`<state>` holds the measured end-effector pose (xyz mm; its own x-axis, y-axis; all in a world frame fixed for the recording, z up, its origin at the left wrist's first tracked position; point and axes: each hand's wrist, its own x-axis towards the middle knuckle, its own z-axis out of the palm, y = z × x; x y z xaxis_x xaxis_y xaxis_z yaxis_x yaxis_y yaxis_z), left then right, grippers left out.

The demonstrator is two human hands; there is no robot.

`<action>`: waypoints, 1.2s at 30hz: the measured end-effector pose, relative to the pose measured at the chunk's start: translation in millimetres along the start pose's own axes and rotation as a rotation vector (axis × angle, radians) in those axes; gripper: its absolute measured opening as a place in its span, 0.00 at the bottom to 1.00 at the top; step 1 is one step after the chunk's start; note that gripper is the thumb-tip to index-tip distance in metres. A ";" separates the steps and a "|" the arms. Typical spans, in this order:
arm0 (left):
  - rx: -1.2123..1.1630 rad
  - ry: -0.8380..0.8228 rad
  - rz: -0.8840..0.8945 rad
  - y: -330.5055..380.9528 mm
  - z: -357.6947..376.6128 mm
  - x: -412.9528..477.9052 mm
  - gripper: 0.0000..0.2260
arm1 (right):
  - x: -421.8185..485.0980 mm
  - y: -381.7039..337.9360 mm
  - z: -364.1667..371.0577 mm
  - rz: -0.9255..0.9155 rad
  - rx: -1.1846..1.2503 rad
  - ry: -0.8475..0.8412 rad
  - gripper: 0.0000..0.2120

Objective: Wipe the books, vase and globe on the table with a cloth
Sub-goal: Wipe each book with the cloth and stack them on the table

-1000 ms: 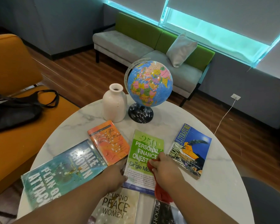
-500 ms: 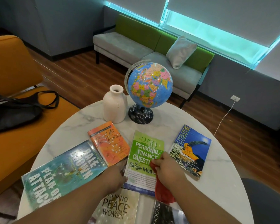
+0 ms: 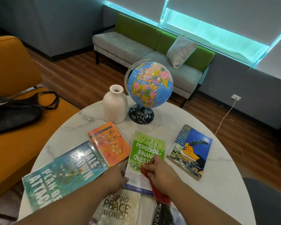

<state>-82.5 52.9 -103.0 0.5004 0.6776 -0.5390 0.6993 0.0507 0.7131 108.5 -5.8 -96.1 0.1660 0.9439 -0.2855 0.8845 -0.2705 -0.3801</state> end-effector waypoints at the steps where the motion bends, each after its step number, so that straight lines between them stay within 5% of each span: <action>1: 0.002 0.002 -0.004 -0.6 0.3 0.4 0.29 | 2.0 2.1 -2.3 0.004 -0.012 -0.002 0.13; 14: -0.031 -0.001 -0.019 -4.2 1.8 4.8 0.28 | 9.2 -14.4 2.4 0.043 0.003 0.029 0.17; 36: -0.078 -0.010 -0.019 -12.6 3.5 9.5 0.29 | -1.1 -20.2 18.9 0.066 0.279 0.066 0.07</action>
<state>-84.8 56.1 -118.6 0.4929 0.6690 -0.5564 0.6670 0.1202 0.7353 82.2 -4.9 -104.7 0.2553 0.9303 -0.2632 0.7184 -0.3647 -0.5923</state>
